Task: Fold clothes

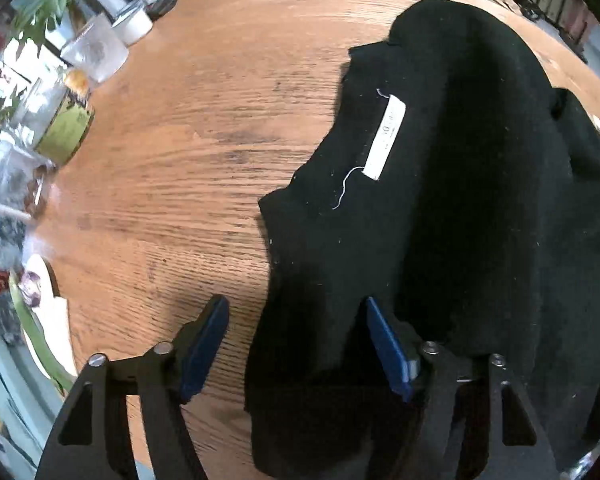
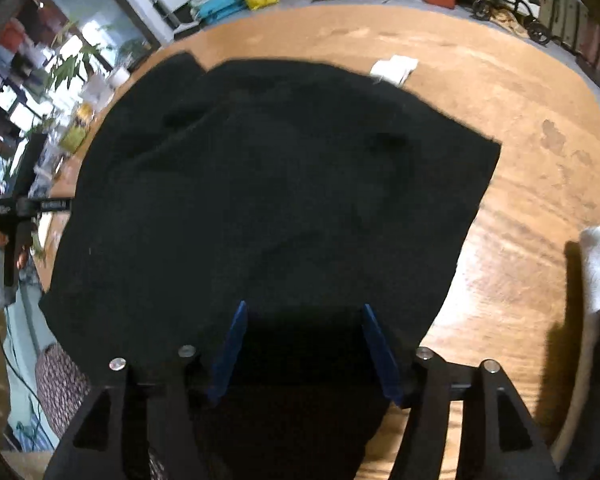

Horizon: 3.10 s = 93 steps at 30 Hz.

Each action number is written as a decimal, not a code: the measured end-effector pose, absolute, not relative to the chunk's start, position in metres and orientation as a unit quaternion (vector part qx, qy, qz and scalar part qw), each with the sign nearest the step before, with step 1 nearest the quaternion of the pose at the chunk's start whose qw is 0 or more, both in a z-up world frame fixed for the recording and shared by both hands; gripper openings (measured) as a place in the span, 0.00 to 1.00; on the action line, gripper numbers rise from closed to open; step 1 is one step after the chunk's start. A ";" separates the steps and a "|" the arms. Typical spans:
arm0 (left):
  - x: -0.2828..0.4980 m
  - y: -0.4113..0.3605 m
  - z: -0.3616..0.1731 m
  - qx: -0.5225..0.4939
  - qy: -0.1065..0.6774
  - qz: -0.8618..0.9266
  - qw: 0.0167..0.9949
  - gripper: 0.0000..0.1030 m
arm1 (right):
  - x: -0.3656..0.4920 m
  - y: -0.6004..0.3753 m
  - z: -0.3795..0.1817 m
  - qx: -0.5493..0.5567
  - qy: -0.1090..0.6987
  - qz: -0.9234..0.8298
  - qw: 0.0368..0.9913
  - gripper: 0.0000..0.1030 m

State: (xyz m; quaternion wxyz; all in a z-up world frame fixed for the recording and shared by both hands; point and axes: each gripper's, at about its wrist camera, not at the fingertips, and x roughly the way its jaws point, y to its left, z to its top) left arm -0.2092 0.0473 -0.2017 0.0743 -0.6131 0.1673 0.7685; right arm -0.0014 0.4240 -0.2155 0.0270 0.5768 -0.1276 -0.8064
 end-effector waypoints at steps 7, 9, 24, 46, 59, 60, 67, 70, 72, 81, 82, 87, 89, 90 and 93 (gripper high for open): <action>-0.213 0.030 -0.191 -0.614 0.135 0.775 0.067 0.07 | 0.016 0.413 -0.226 0.577 -0.114 -0.808 0.031 0.69; -0.224 0.007 -0.185 -0.603 0.119 0.788 0.028 0.07 | 0.018 0.411 -0.226 0.575 -0.103 -0.811 0.026 0.69; -0.244 0.003 -0.117 -0.602 0.047 0.795 0.053 0.65 | 0.010 0.440 -0.189 0.558 -0.074 -0.826 0.004 0.68; -0.359 0.151 -0.178 -0.631 -0.038 0.772 0.065 0.16 | -0.099 0.470 -0.217 0.567 -0.167 -0.803 -0.070 0.12; -0.346 0.068 -0.116 -0.531 -0.110 0.838 0.051 0.12 | -0.080 0.514 -0.165 0.476 -0.207 -0.843 -0.143 0.14; -0.334 0.065 -0.112 -0.523 -0.108 0.843 0.069 0.12 | -0.076 0.509 -0.162 0.479 -0.194 -0.845 -0.135 0.31; -0.215 0.016 -0.083 -0.473 -0.079 0.848 0.226 0.12 | -0.045 0.493 -0.151 0.478 -0.211 -0.851 -0.045 0.53; -0.163 -0.030 -0.110 -0.508 -0.063 0.826 0.235 0.12 | -0.032 0.483 -0.144 0.473 -0.195 -0.859 -0.034 0.64; -0.133 -0.055 -0.143 -0.548 -0.048 0.807 0.214 0.12 | -0.027 0.479 -0.141 0.471 -0.190 -0.861 -0.031 0.67; -0.085 -0.112 -0.200 -0.620 -0.058 0.773 0.125 0.12 | -0.009 0.448 -0.135 0.492 -0.179 -0.852 -0.027 0.72; -0.084 -0.113 -0.193 -0.612 -0.065 0.777 0.131 0.12 | -0.011 0.443 -0.135 0.494 -0.174 -0.852 -0.026 0.73; -0.092 -0.108 -0.153 -0.574 -0.113 0.795 0.161 0.44 | -0.038 0.433 -0.141 0.509 -0.179 -0.841 -0.030 0.76; -0.104 -0.098 -0.135 -0.556 -0.129 0.803 0.169 0.70 | -0.053 0.436 -0.145 0.513 -0.190 -0.836 -0.039 0.76; -0.111 -0.092 -0.127 -0.547 -0.133 0.809 0.171 0.70 | -0.061 0.440 -0.146 0.510 -0.198 -0.836 -0.048 0.76; -0.158 -0.078 -0.117 -0.540 -0.093 0.822 0.154 0.70 | -0.082 0.452 -0.144 0.494 -0.219 -0.839 -0.060 0.77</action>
